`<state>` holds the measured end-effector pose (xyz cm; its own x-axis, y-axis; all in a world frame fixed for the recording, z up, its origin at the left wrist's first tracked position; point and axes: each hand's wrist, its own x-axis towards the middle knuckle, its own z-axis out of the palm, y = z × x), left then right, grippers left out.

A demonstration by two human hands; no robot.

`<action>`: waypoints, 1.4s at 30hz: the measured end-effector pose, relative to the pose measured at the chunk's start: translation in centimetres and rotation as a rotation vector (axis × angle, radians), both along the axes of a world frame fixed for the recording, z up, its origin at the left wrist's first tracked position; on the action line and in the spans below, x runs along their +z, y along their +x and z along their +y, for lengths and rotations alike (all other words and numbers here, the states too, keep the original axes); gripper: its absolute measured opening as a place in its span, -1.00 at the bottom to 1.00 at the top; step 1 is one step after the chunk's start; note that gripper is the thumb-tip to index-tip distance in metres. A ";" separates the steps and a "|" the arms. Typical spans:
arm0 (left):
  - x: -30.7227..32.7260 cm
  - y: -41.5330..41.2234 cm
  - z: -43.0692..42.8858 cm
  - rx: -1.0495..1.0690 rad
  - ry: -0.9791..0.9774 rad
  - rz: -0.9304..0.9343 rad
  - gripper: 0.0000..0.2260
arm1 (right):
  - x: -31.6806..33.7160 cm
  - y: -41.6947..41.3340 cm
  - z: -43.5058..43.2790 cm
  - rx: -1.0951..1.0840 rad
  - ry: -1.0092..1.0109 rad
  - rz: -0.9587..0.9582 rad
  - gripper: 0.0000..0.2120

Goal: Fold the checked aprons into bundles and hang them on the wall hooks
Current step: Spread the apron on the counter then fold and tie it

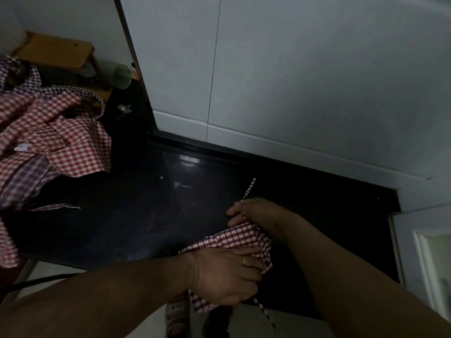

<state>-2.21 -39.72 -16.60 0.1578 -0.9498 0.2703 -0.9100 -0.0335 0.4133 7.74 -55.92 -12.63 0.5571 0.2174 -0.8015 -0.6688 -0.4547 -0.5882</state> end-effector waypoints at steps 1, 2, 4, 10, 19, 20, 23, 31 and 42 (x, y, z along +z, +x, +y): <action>0.0 0.0 -0.1 0.001 0.012 -0.004 -0.78 | 0.5 -0.1 0.6 0.080 -0.005 -0.091 -0.73; 0.0 0.0 -0.2 0.008 0.022 -0.004 -0.79 | 1.3 -0.4 1.1 0.173 -0.006 -0.186 -0.73; 0.0 0.0 -0.2 0.048 0.042 0.005 -0.81 | 3.0 -1.2 1.4 0.312 -0.040 -0.372 -0.70; 1.0 -0.3 1.0 0.305 0.041 0.023 -0.84 | 3.3 -10.2 -3.3 0.156 -0.147 -0.806 -0.75; 0.7 -0.5 1.1 0.292 0.092 -0.015 -0.74 | 2.1 -8.5 -2.9 -0.505 0.079 -0.444 -0.75; 0.6 -0.6 1.1 0.284 0.099 -0.032 -0.73 | 2.2 -6.9 -2.6 -0.632 0.139 -0.357 -0.75; 0.3 -0.7 1.4 0.274 0.083 -0.064 -0.73 | 2.3 -2.8 -3.2 -0.902 0.291 -0.222 -0.76; 1.8 -0.7 0.0 0.509 -0.053 0.126 -0.76 | 5.1 -2.7 -2.9 -0.509 0.084 -0.336 -0.78; 7.6 1.3 1.5 0.949 -0.116 0.220 -0.84 | 6.1 -6.2 0.5 -0.376 0.135 -0.346 -0.79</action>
<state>-0.95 -38.26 -9.03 0.9002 -0.3715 0.2271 -0.4281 -0.6597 0.6177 1.51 -55.39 -6.50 0.8438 0.0402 -0.5352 -0.5271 -0.1258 -0.8404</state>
